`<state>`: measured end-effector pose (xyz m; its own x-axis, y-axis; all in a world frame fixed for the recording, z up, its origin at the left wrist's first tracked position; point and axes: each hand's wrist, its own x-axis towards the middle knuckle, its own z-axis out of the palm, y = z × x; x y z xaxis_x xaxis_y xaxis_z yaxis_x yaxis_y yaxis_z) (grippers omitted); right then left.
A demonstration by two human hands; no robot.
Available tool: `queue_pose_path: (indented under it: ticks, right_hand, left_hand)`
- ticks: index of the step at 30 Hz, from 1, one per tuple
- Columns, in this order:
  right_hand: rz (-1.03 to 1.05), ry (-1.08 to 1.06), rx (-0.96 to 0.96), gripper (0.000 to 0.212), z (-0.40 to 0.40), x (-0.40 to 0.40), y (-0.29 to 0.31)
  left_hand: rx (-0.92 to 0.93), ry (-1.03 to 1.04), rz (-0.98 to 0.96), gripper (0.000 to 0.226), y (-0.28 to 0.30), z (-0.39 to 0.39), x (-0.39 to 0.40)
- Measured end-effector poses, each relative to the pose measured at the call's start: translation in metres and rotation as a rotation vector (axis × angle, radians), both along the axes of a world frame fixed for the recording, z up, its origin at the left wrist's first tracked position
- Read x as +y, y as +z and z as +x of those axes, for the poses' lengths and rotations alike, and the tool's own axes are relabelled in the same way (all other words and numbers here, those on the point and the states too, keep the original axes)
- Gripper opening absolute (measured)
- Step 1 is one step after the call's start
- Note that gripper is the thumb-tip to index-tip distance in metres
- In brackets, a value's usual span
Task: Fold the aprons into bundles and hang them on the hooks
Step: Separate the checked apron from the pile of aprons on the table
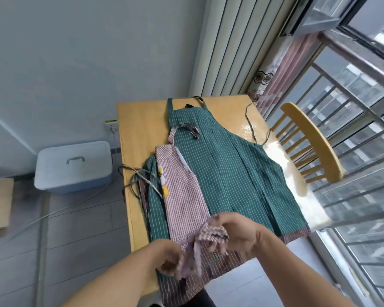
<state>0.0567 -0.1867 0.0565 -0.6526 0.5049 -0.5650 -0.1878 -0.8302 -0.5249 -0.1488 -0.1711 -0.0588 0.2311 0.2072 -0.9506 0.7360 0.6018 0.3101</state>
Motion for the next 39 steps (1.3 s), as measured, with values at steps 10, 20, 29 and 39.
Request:
queue_pose_path:
  ticks: [10, 20, 29, 39]
  right_hand:
    - [-0.271, -0.372, -0.259, 0.033, -0.031, 0.076, -0.028]
    - [-0.381, -0.333, -0.243, 0.035, -0.028, 0.17, -0.075]
    - [0.218, -0.06, -1.179, 0.059, -0.016, 0.19, -0.127]
    - [0.243, -0.092, -1.204, 0.02, -0.01, 0.185, -0.143]
  left_hand:
    - [-0.246, 0.497, 0.042, 0.031, 0.005, -0.008, 0.026]
    - [-0.21, 0.772, 0.249, 0.077, -0.027, -0.015, 0.096]
    - [0.084, 0.555, 0.558, 0.021, -0.04, -0.002, 0.142]
    - [-0.025, 0.68, 0.471, 0.027, -0.041, 0.001, 0.151]
